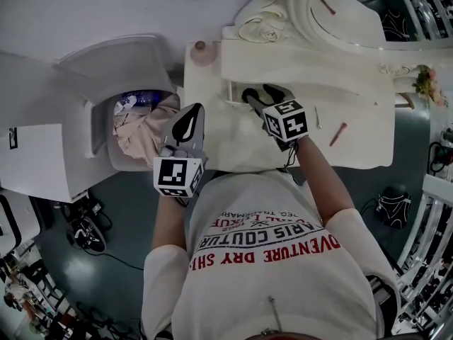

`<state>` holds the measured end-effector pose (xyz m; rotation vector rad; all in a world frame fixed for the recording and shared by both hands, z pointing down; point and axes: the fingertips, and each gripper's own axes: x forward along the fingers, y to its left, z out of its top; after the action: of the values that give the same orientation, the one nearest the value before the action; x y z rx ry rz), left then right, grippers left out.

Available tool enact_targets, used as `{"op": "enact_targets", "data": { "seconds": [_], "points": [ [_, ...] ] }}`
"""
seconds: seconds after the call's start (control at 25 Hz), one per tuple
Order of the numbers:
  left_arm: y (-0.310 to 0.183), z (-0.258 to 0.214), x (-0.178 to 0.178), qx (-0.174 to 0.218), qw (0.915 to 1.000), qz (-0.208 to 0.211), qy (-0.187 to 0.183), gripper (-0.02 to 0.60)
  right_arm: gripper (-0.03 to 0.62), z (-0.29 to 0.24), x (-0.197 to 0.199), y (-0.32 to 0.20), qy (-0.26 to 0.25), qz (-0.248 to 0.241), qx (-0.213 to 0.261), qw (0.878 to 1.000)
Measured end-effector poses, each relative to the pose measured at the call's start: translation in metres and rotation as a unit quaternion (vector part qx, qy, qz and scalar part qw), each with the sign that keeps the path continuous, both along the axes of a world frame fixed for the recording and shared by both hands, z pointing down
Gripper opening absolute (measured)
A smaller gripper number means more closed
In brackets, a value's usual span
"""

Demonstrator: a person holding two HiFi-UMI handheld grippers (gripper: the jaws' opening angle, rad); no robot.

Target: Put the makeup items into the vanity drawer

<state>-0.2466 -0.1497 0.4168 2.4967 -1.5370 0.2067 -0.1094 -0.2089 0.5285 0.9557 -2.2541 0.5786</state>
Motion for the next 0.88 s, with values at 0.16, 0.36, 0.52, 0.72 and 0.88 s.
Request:
{"op": "enact_targets", "data": {
  "seconds": [0.16,0.36,0.52,0.72,0.88],
  "points": [
    [-0.008,-0.003,0.027,0.003,0.9995,0.03,-0.002,0.009,0.202,-0.006,0.03,0.005,0.004,0.022,0.012,1.0],
    [-0.014,-0.004,0.084,0.001,0.9961,0.088,-0.007,0.009,0.202,-0.005,0.095,0.02,0.016,0.077,0.013,0.997],
    [-0.011,-0.003,0.141,-0.003,0.9913,0.131,-0.007,0.009,0.202,-0.005,0.161,0.038,0.013,0.129,0.008,0.991],
    [-0.006,0.003,0.208,-0.013,0.9832,0.182,-0.006,0.009,0.202,0.008,0.244,0.068,0.021,0.192,-0.008,0.981],
    [0.0,0.009,0.253,-0.021,0.978,0.208,-0.006,0.01,0.202,0.022,0.294,0.088,0.029,0.227,-0.026,0.973]
  ]
}}
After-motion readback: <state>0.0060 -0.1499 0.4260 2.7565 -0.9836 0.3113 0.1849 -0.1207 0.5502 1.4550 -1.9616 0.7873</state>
